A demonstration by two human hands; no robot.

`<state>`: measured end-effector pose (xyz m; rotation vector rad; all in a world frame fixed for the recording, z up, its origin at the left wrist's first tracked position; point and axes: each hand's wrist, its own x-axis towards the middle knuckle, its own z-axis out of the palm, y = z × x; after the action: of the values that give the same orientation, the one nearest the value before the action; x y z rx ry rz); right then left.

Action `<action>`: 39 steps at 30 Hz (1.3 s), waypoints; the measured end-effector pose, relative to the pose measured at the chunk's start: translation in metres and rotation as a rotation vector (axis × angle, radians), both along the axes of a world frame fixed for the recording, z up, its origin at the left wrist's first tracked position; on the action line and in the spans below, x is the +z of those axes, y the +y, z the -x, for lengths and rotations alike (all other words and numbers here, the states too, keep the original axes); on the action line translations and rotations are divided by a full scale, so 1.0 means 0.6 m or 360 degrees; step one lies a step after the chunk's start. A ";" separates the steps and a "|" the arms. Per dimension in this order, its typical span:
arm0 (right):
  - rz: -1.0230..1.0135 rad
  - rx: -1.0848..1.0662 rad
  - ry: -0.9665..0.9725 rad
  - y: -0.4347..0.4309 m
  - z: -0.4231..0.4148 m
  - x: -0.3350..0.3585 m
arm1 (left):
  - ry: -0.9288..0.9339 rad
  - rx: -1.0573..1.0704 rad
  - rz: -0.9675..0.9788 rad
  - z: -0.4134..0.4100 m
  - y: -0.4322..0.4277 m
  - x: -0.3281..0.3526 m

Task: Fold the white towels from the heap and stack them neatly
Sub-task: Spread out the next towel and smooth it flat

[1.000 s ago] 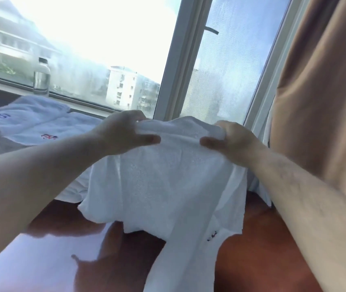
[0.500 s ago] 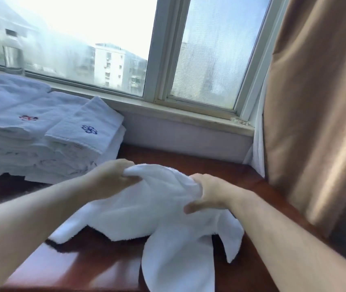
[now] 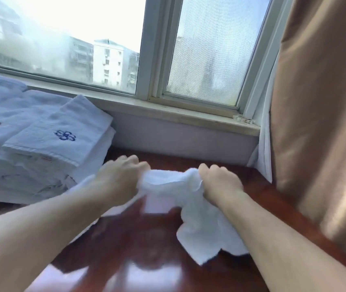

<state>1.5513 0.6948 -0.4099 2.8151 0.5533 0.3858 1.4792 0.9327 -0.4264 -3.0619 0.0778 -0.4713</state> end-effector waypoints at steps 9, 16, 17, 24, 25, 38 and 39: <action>-0.0248 0.0132 -0.0770 -0.080 -0.015 0.086 | -0.0671 -0.0145 0.0216 -0.023 0.010 0.078; 0.0008 0.0126 0.0852 -0.132 0.084 -0.086 | 0.1034 -0.0292 0.0546 0.089 0.000 -0.071; -0.0146 0.0109 0.0927 -0.136 0.090 -0.090 | 0.1011 -0.0282 0.0705 0.091 0.003 -0.075; -0.0979 -0.0157 0.0616 -0.143 0.011 -0.100 | 0.0372 -0.0100 0.0375 0.034 -0.021 -0.107; -0.0809 -0.0226 0.0514 -0.144 -0.004 -0.110 | 0.0479 -0.0059 0.0327 0.020 -0.030 -0.119; -0.0383 -0.0810 0.0769 -0.350 -0.116 -0.169 | 0.0554 -0.0009 0.0299 -0.140 -0.197 -0.196; -0.0381 -0.0891 0.0756 -0.368 -0.118 -0.167 | 0.0540 0.0022 0.0322 -0.147 -0.214 -0.197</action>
<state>1.6221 0.4738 -0.5103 3.1256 -0.2358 -0.3547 1.5676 0.8045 -0.5449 -3.3043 0.0201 0.0502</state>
